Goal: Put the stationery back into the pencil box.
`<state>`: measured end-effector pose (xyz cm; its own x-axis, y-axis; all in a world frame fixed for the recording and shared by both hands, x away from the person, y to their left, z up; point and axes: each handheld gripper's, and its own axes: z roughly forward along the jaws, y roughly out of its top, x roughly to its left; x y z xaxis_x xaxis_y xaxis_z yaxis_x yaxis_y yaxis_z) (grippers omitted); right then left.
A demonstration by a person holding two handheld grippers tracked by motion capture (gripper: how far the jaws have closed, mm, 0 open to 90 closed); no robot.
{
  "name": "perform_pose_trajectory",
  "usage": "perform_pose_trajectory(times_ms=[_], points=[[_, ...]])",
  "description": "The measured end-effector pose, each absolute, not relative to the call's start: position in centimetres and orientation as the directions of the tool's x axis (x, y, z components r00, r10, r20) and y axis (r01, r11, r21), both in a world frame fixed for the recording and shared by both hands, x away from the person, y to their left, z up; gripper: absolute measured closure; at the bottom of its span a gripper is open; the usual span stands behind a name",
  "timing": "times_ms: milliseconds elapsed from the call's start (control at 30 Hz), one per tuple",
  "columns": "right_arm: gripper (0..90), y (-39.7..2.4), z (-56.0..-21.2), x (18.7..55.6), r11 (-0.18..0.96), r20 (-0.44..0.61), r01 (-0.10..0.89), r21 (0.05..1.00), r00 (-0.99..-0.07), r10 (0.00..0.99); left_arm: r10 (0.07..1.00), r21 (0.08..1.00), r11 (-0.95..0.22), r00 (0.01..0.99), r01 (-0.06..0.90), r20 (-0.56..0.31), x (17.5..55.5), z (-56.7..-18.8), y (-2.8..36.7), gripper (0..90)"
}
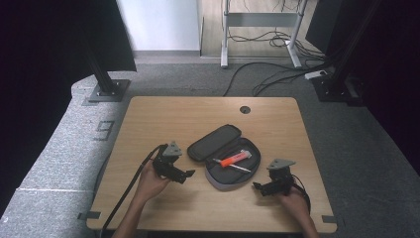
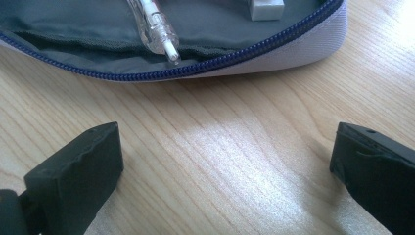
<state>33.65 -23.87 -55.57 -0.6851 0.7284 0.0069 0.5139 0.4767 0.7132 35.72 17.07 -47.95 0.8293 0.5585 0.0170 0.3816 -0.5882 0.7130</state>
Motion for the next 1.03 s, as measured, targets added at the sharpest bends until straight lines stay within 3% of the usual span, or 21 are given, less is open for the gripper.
perform_pose_trajectory(times_ms=[500, 633, 833, 1033], points=[[0.0, -23.9, -55.6, 33.6, 0.477, 0.008, 0.515, 0.712, -0.686, 0.728, 0.599, 0.677, -0.601, 0.8, 0.426, 0.028, 34.7, -52.8, 19.0, 0.0], [0.0, -23.9, -55.6, 33.7, 0.477, 0.008, 0.514, 0.712, -0.686, 0.728, 0.605, 0.64, -0.636, 0.793, 0.431, 0.068, 34.7, -54.1, 18.9, 0.0], [0.0, -23.9, -55.6, 33.6, 0.477, 0.008, 0.515, 0.712, -0.686, 0.728, 0.61, 0.655, -0.596, 0.792, 0.465, -0.007, 35.0, -54.8, 19.3, 0.0], [0.0, -23.9, -55.6, 33.6, 0.475, 0.009, 0.516, 0.713, -0.683, 0.73, 0.613, 0.655, -0.595, 0.79, 0.467, -0.007, 34.9, -54.8, 19.3, 0.0]])
